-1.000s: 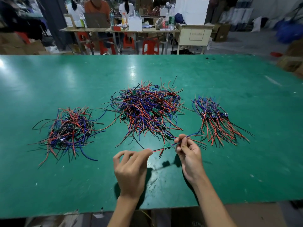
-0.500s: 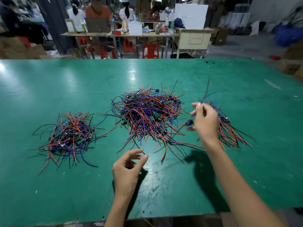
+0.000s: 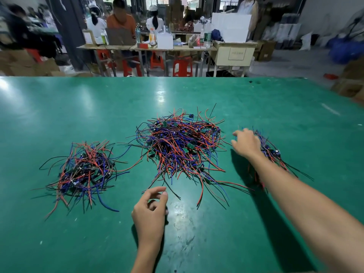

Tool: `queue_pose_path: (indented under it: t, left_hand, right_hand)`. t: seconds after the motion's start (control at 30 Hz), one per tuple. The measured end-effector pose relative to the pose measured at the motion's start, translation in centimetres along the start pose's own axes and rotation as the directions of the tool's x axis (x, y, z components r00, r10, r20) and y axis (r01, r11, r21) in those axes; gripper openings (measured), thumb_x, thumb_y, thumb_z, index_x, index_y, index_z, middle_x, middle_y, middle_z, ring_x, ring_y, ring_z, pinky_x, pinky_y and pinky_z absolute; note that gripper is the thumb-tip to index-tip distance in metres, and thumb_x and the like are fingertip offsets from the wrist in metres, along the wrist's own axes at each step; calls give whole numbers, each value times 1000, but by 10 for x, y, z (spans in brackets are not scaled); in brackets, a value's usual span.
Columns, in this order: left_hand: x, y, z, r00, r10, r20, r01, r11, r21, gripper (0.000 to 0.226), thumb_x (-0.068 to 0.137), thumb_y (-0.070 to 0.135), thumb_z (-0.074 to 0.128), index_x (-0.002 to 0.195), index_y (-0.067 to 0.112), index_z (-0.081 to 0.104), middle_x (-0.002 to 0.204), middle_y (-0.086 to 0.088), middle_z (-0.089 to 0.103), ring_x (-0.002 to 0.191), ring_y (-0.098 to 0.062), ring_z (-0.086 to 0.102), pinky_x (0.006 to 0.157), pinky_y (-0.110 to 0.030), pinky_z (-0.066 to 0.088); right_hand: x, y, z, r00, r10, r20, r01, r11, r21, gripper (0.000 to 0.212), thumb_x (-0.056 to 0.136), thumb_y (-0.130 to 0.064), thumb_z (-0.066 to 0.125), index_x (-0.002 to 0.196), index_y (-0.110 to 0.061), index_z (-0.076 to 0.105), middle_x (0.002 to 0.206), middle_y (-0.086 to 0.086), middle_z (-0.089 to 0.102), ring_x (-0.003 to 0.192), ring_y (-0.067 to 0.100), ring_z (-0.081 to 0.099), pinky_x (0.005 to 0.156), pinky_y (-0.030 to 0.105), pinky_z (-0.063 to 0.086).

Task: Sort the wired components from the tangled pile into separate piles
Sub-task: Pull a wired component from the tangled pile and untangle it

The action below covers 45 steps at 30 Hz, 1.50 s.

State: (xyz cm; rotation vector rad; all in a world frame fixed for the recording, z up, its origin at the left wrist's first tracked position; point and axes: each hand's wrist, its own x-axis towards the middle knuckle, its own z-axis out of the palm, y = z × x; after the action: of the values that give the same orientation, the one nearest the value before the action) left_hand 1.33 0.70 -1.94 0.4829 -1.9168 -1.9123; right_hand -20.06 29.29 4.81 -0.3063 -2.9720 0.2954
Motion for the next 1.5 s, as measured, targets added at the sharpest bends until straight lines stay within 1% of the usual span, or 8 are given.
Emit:
queue_pose_path:
  t: [0.23, 0.33, 0.43, 0.63, 0.8, 1.07, 1.23, 1.5]
  left_hand:
    - [0, 4, -1, 999, -19, -41, 19, 1000, -5, 18, 89, 10, 72, 89, 29, 74, 71, 5, 65, 45, -11, 55, 38, -27, 41]
    - [0, 4, -1, 999, -19, -33, 19, 1000, 6, 19, 89, 11, 73, 88, 30, 74, 71, 5, 66, 45, -12, 56, 39, -28, 42]
    - [-2, 7, 0, 1000, -6, -6, 6, 1000, 9, 18, 88, 12, 74, 91, 30, 73, 72, 7, 66, 45, -9, 51, 43, -26, 43]
    - [-15, 22, 17, 963, 47, 265, -48, 999, -1, 27, 93, 42, 59, 110, 29, 74, 94, 13, 76, 75, -5, 68, 69, -17, 53]
    - [-14, 20, 30, 971, 67, 228, -57, 997, -49, 17, 100, 29, 61, 94, 28, 78, 93, 7, 77, 79, -7, 69, 70, -23, 54]
    - [76, 41, -37, 996, 92, -2, -88, 962, 259, 19, 99, 36, 62, 88, 31, 77, 80, 0, 76, 52, -19, 63, 52, -30, 56]
    - [118, 58, -76, 992, 118, -47, -22, 527, 849, 49, 95, 39, 65, 137, 16, 56, 125, -15, 59, 107, -37, 61, 90, -46, 48]
    - [37, 52, -3, 898, 108, 426, -310, 843, 439, 15, 96, 41, 62, 92, 36, 76, 80, 17, 73, 48, -6, 42, 51, -24, 37]
  right_hand:
    - [-25, -22, 41, 993, 82, -82, -87, 994, -62, 16, 96, -28, 59, 98, -18, 72, 110, 6, 67, 114, 26, 53, 97, 40, 36]
    - [-45, -28, 33, 980, 193, -53, -181, 968, 172, 22, 89, -14, 53, 68, -21, 58, 82, 2, 65, 106, 28, 54, 94, 41, 29]
    - [-93, -40, 30, 961, 263, -90, -176, 826, 535, 17, 102, -21, 50, 88, -26, 60, 82, -10, 61, 102, 20, 51, 90, 34, 21]
    - [-210, -74, 39, 868, -139, -477, 403, 758, 513, 8, 95, -36, 62, 100, -37, 68, 95, -25, 64, 92, -3, 51, 87, 26, 22]
    - [-226, -72, 50, 720, -485, -497, 677, 649, 348, 16, 92, -33, 72, 108, -29, 73, 92, -18, 66, 88, 12, 58, 82, 30, 37]
    - [-211, -74, 45, 953, 51, -300, 62, 933, 353, 30, 97, -31, 63, 126, -26, 67, 123, -7, 63, 116, 21, 51, 96, 39, 29]
    - [-206, -70, 51, 978, 136, -156, -80, 944, 320, 28, 102, -33, 52, 126, -32, 67, 115, -5, 64, 109, 22, 48, 89, 38, 28]
    - [-216, -67, 41, 942, 136, -308, 129, 698, 704, 32, 91, -26, 75, 118, -36, 62, 93, -19, 65, 98, 9, 55, 94, 33, 21]
